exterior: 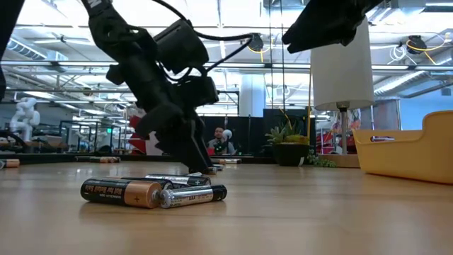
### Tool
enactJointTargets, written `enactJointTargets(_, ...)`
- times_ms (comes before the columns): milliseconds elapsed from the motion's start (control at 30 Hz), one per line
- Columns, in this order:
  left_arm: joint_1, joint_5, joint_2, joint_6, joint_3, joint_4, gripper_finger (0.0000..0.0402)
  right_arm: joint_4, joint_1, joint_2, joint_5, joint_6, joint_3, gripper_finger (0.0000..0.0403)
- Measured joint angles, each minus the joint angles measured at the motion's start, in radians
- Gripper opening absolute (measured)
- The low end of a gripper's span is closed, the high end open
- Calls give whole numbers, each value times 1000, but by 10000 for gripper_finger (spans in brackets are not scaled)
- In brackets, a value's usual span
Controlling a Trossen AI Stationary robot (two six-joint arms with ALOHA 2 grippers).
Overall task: Sort batteries
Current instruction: Put the black battery into the orange bin
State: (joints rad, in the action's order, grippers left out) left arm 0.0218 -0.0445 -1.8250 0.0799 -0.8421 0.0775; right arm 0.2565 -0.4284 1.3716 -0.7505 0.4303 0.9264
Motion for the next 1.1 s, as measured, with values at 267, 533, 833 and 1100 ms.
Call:
enactJointTargets(267,-9,-50,-12,-23,-2,-3,47,3,9,-3,-10,-8,0,212)
enactJointTargets(533,-9,-35,-6,-23,0,-1,37,3,10,-3,-9,-1,0,212)
enactJointTargets(833,-8,-105,126,-18,4,86,30,0,35,45,-17,-34,0,212)
enactJointTargets(1100,-6,-292,308,4,3,286,29,12,38,142,-26,-55,-1,212)
